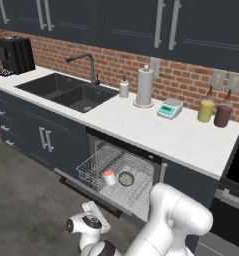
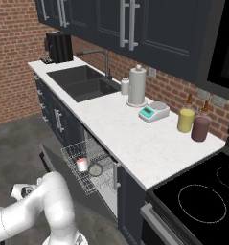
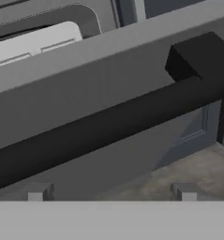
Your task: Pick up the cup and bowl from the counter, place them in the dishwasher, and close the dishwasher door.
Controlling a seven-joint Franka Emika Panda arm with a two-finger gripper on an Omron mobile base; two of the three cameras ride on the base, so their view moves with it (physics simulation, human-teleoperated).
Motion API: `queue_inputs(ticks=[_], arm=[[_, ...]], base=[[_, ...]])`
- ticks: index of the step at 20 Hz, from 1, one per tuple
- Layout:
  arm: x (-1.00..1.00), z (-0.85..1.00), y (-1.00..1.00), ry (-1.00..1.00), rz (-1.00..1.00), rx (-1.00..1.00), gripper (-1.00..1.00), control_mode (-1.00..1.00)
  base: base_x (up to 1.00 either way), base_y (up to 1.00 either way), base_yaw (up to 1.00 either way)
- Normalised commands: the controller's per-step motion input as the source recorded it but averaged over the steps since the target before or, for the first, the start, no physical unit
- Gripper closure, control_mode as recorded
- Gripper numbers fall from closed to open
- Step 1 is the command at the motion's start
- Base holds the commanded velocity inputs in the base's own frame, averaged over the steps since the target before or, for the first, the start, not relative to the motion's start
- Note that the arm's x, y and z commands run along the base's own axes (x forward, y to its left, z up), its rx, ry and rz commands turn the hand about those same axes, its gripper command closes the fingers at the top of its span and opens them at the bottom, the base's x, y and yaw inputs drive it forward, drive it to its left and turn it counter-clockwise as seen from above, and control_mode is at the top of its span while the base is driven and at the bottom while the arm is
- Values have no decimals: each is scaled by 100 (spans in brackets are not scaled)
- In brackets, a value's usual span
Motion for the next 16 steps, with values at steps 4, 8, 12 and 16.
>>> queue_inputs(ticks=[4,8,12,16], arm=[[100,39,-69,-12,-23,-34,-100,-100],[100,53,-75,-10,-13,-36,-100,-100],[100,39,-85,-8,-10,-31,-100,-100],[100,30,-87,-3,-4,-25,-100,-100]], base=[[0,0,0],[0,0,0],[0,0,0],[0,0,0]])
